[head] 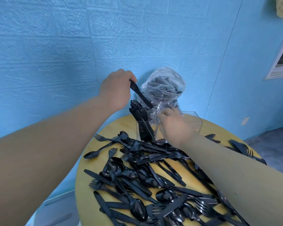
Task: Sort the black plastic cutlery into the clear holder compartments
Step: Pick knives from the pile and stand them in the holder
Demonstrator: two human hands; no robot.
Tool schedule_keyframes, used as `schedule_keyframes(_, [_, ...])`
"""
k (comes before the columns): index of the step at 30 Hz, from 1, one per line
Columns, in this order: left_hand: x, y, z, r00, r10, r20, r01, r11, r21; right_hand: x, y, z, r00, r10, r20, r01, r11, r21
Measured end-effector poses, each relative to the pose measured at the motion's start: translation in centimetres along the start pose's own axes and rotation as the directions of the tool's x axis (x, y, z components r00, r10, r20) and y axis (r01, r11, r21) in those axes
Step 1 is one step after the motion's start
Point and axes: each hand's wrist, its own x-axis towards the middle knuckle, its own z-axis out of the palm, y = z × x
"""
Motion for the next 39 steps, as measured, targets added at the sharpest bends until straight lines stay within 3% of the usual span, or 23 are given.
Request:
schedule_keyframes(5, [0.4,-0.4,4.6,0.992,-0.003,0.129,-0.001,1.0,0.029,0.6,0.3,1.5,0.999,-0.028,0.034,0.029,0.999,-0.017])
schedule_keyframes(11, [-0.1,-0.9,7.3,0.963,-0.008,0.27,-0.007,0.998,0.056,0.1,0.8,2.7,0.991,-0.081,-0.107,0.082,0.997,0.0])
schedule_keyframes(14, [-0.7,-1.1,7.2,0.929,-0.011,0.37,-0.007,0.999,0.047,0.1,0.8,2.7,0.992,-0.08,-0.096,0.08,0.997,-0.007])
schedule_keyframes(18, [-2.2,-0.7,6.0,0.951,0.039,0.307,-0.033,0.999,-0.026,0.0,0.8,2.3,0.994,-0.082,-0.077,0.082,0.997,-0.001])
schedule_keyframes(22, [-5.3,-0.6,4.7,0.978,0.097,0.182,-0.08,0.992,-0.099,-1.7,0.6,1.5,0.967,-0.153,-0.204,0.171,0.983,0.072])
schedule_keyframes(25, [-8.8,-1.2,4.3,0.985,0.079,0.153,-0.059,0.99,-0.13,-3.8,0.1,1.4,0.978,-0.185,-0.091,0.197,0.97,0.142])
schedule_keyframes(30, [-14.1,-2.4,4.4,0.911,0.014,0.413,-0.017,1.0,0.003,-6.3,-1.0,2.7,0.98,-0.129,0.152,0.109,0.985,0.132])
schedule_keyframes(33, [-16.2,-2.7,3.9,0.846,-0.036,0.532,-0.003,0.997,0.073,-7.0,-1.5,2.5,0.982,-0.121,0.146,0.112,0.991,0.07])
schedule_keyframes(39, [-18.3,-2.5,3.4,0.816,-0.036,0.577,-0.027,0.995,0.101,-7.5,-1.8,2.0,0.996,-0.056,0.075,0.045,0.989,0.14])
